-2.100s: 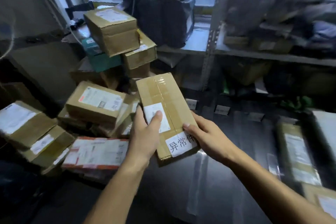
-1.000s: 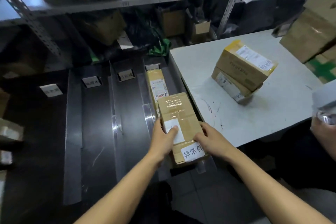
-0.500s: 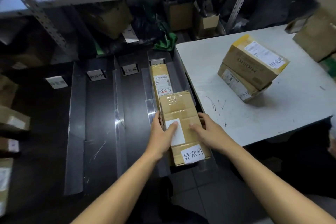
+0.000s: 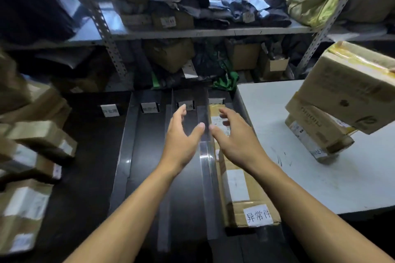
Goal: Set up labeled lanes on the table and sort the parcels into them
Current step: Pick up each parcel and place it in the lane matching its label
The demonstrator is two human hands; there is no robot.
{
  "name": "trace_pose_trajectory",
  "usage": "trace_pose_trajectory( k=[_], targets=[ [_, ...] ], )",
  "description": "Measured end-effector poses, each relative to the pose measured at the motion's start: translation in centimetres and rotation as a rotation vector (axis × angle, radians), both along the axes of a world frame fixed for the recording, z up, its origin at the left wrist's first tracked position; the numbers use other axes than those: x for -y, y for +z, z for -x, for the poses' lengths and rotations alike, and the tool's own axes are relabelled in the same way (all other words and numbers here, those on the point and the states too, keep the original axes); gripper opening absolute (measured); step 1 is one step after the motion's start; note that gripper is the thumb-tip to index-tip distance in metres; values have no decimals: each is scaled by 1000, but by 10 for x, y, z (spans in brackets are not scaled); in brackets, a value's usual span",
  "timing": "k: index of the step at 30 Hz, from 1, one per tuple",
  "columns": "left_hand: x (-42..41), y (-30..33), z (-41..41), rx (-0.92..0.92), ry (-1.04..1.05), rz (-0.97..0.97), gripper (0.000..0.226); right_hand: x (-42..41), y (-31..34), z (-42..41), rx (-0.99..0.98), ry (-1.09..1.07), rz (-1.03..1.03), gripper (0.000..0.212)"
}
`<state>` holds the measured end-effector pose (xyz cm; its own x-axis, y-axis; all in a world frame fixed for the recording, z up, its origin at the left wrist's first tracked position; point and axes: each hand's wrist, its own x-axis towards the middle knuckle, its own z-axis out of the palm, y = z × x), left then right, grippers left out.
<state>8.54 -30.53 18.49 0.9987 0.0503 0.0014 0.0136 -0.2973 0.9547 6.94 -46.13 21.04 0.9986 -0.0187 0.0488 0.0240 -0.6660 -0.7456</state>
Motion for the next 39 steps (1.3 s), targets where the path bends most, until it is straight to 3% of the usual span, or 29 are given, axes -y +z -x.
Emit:
trace_pose_trajectory(
  k=[8,15,20,22,26,30,35,39],
  targets=[
    [-151,41,17,122,285,-84,61,-161,41,-25,95,336,-98,60],
    [-299,29,77,65,629,-114,56,-318,32,-8,43,641,-137,60],
    [-386,22,105,21,770,-71,54,-416,22,-10,-20,734,-121,41],
    [-412,19,108,9,786,-56,51,-445,12,-20,-33,731,-116,43],
    [-449,6,95,-29,752,-3,50,-485,-12,-46,-73,686,-33,67],
    [-467,-4,79,-65,709,0,60,-510,-21,-65,-51,660,62,79],
    [-480,-15,63,-108,655,4,52,-539,-36,-82,-48,713,175,88],
    [-487,-20,52,-122,661,0,50,-552,-46,-85,-83,687,110,86]
  ],
)
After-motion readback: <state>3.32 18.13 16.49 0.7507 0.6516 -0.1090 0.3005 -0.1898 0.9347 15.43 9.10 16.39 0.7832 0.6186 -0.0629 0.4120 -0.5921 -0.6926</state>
